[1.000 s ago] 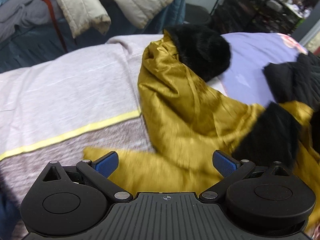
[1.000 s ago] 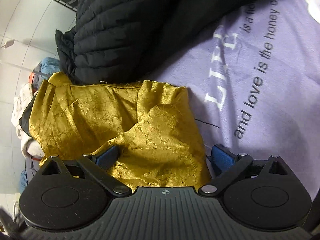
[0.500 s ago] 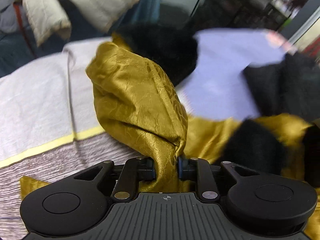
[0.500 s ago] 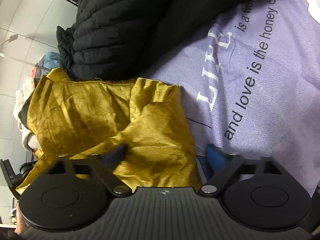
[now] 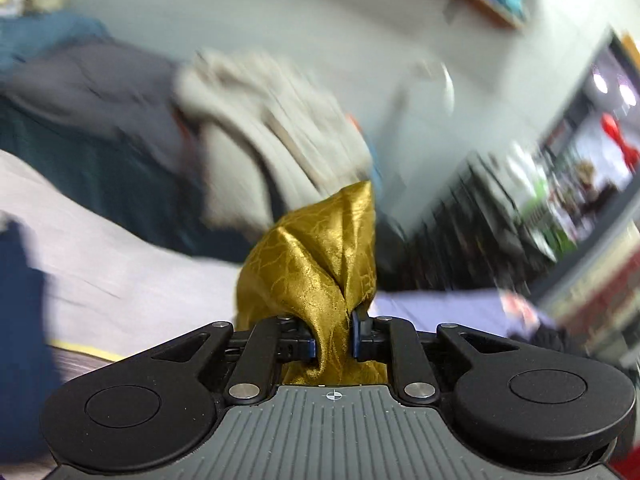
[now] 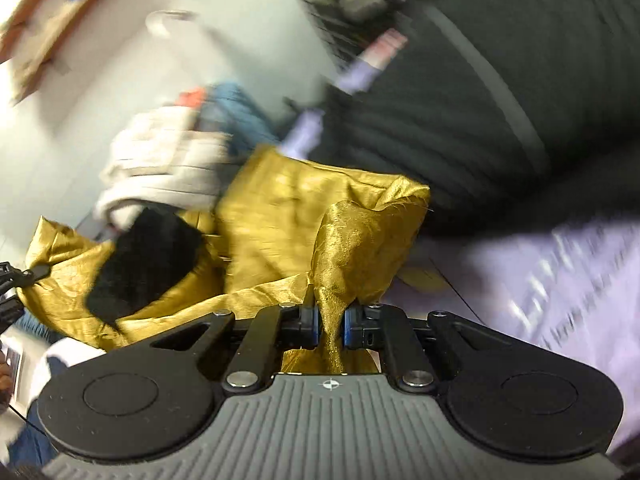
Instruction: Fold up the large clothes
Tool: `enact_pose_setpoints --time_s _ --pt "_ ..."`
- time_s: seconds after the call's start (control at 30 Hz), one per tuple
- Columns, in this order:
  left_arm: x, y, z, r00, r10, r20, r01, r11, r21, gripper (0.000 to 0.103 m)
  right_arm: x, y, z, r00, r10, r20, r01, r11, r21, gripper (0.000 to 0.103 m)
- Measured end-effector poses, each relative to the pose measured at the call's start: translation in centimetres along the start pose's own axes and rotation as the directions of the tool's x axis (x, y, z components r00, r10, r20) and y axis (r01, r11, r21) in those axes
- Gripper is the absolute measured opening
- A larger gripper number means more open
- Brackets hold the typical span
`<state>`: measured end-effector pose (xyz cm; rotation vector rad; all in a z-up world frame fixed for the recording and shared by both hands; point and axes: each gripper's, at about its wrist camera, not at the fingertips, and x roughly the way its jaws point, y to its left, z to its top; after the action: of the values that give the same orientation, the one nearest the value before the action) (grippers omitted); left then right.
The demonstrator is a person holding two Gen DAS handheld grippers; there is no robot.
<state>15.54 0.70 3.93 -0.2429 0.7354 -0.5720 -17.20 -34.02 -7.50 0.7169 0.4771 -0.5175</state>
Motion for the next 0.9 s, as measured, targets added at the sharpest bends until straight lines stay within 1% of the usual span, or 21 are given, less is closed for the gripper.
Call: enact_pose_setpoints --time_s 0.03,0.07,0.13,0.17,0.2,0.27,0.33,0.4,0.5,0.57,0.6,0.63,0.67,0.7,0.73,0.77,0.8,0.83,0.9 --pt "-2.1 0.8 0.3 0.999 0.031 0.036 -0.032 1.0 0.002 0.062 -0.8 1.2 0.4 0.999 0.026 0.022 -0.025 0.999 -0.036 0.012" --pt "-4.2 1.5 0.7 0.996 0.06 0.066 -0.061 0.998 0.004 0.058 -1.6 2.3 0.8 0.998 0.056 0.043 -0.053 0.996 -0.067 0.011" --pt "-7.7 2.9 0.9 0.989 0.104 0.109 -0.105 0.994 0.007 0.056 -2.5 4.4 1.6 0.988 0.145 0.048 -0.139 0.985 -0.102 0.011" --pt "-9.4 3.4 0.8 0.983 0.131 0.128 -0.133 0.991 0.004 0.054 -3.0 5.5 1.7 0.983 0.175 0.056 -0.167 0.978 -0.121 0.01" --pt "-11.0 3.9 0.7 0.977 0.156 0.147 -0.157 0.988 -0.002 0.054 -3.4 6.5 2.1 0.977 0.205 0.062 -0.194 0.97 -0.144 0.01" --pt "-13.6 5.0 0.6 0.968 0.182 0.175 -0.181 0.983 -0.023 0.054 -4.2 8.5 2.5 0.962 0.264 0.072 -0.248 0.953 -0.177 0.01" --pt "-15.7 5.7 1.0 0.956 0.205 0.209 -0.202 0.979 -0.037 0.054 -5.3 10.0 3.2 0.938 0.337 0.084 -0.317 0.93 -0.184 0.01" --pt "-16.7 6.1 1.6 0.947 0.213 0.239 -0.21 0.977 -0.038 0.054 -5.9 12.0 4.2 0.921 0.377 0.096 -0.35 0.91 -0.222 0.01" --pt "-16.1 5.7 3.1 0.944 0.202 0.261 -0.207 0.978 -0.011 0.054 -5.6 14.9 6.4 0.899 0.422 0.113 -0.373 0.876 -0.306 0.01" --pt "-14.9 5.7 4.7 0.946 0.172 0.275 -0.173 0.985 -0.02 0.055 -5.1 16.3 8.3 0.894 0.425 0.141 -0.354 0.865 -0.357 0.01" --pt "-14.1 5.8 5.2 0.95 0.155 0.271 -0.154 0.988 -0.026 0.058 -4.7 16.8 9.4 0.893 0.421 0.16 -0.347 0.869 -0.354 0.01" --pt "-12.8 5.9 5.6 0.953 0.163 0.256 -0.159 0.987 -0.033 0.076 -3.8 17.2 10.6 0.897 0.405 0.177 -0.334 0.884 -0.329 0.015" --pt "-11.3 6.0 6.1 0.957 0.182 0.225 -0.178 0.983 -0.039 0.095 -2.6 17.4 12.0 0.912 0.364 0.192 -0.305 0.911 -0.278 0.033" --pt "-10.0 6.1 6.1 0.963 0.2 0.18 -0.196 0.98 -0.045 0.103 -1.0 17.4 13.5 0.93 0.31 0.196 -0.266 0.939 -0.219 0.044" --pt "-8.3 6.3 6.0 0.972 0.203 0.121 -0.197 0.979 -0.057 0.103 0.1 17.3 14.3 0.95 0.249 0.189 -0.22 0.962 -0.161 0.068" --pt "-6.9 6.6 5.5 0.978 0.197 0.065 -0.192 0.978 -0.075 0.103 1.2 16.9 15.0 0.964 0.198 0.179 -0.184 0.978 -0.095 0.087" --pt "-5.8 6.9 4.7 0.982 0.188 0.026 -0.185 0.978 -0.093 0.103 1.7 16.4 14.9 0.97 0.175 0.171 -0.172 0.985 -0.036 0.09" --pt "-5.2 7.1 3.5 0.984 0.179 0.015 -0.177 0.979 -0.098 0.103 1.8 15.8 14.4 0.97 0.175 0.165 -0.178 0.984 0.003 0.089" --pt "-4.7 7.6 0.5 0.981 0.196 -0.001 -0.196 0.977 -0.08 0.103 2.0 14.2 11.6 0.975 0.18 0.132 -0.182 0.983 0.007 0.093"
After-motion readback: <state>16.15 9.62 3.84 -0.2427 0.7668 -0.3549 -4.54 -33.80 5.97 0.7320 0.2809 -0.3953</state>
